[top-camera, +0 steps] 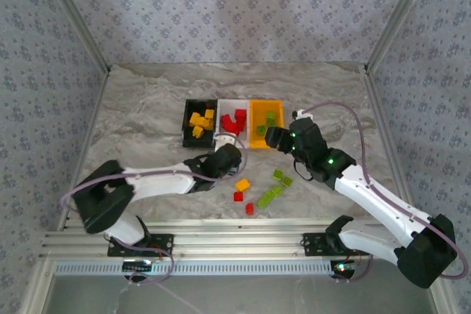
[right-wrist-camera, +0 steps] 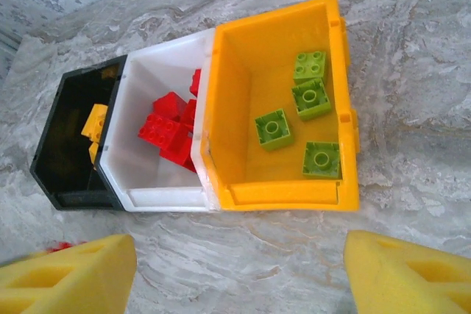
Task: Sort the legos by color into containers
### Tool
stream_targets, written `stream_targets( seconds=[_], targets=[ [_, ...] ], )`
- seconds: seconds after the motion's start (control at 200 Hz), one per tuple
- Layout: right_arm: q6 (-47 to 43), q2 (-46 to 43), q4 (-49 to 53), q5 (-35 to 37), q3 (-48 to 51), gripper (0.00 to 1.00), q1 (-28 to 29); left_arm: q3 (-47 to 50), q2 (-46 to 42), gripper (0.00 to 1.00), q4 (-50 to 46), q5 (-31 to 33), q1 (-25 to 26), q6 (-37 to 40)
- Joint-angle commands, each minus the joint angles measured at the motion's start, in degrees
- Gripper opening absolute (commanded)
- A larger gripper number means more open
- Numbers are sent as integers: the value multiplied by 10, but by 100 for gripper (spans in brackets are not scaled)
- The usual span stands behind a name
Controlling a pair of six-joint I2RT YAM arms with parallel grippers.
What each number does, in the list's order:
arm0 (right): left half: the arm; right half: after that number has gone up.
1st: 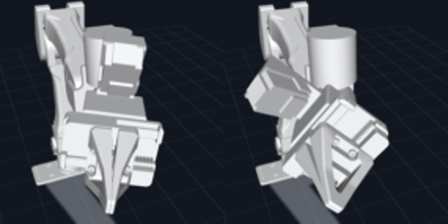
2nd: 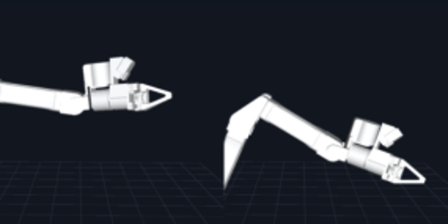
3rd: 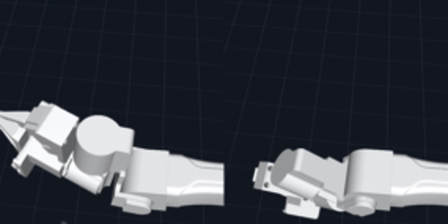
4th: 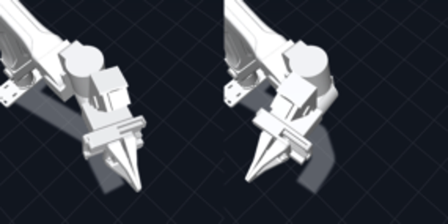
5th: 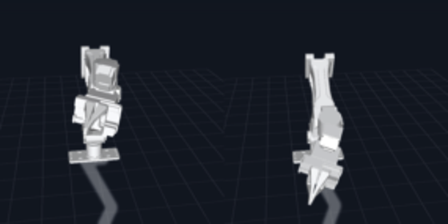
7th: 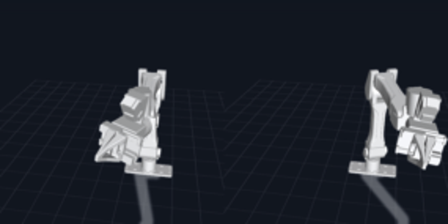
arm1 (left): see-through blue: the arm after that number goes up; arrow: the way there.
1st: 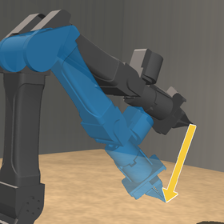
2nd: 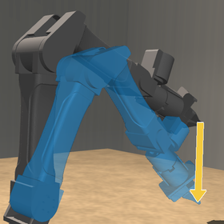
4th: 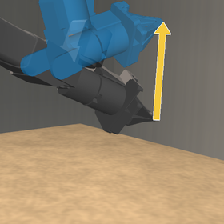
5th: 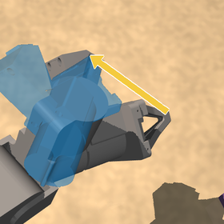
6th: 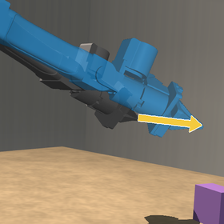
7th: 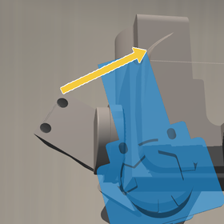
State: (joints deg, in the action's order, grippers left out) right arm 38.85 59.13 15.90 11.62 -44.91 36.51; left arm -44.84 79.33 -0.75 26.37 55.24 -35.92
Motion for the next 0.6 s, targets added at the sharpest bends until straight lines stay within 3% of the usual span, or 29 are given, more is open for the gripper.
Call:
stream_targets(
  seconds=[0.0,0.15,0.275,0.435,0.595],
  targets=[
    [15,-8,11,12,10,76,-1,-6,-46,26,-73,3,-67,-15],
    [16,-4,16,13,12,76,1,-33,-29,27,-77,-111,-204,-16],
    [18,-2,19,14,13,76,2,-80,24,27,-84,-159,-254,-14],
    [17,-7,22,15,17,76,3,-134,73,25,-101,-203,-282,-16],
    [17,-7,22,15,22,76,0,-167,86,27,-92,-217,-256,-12]
  ],
)
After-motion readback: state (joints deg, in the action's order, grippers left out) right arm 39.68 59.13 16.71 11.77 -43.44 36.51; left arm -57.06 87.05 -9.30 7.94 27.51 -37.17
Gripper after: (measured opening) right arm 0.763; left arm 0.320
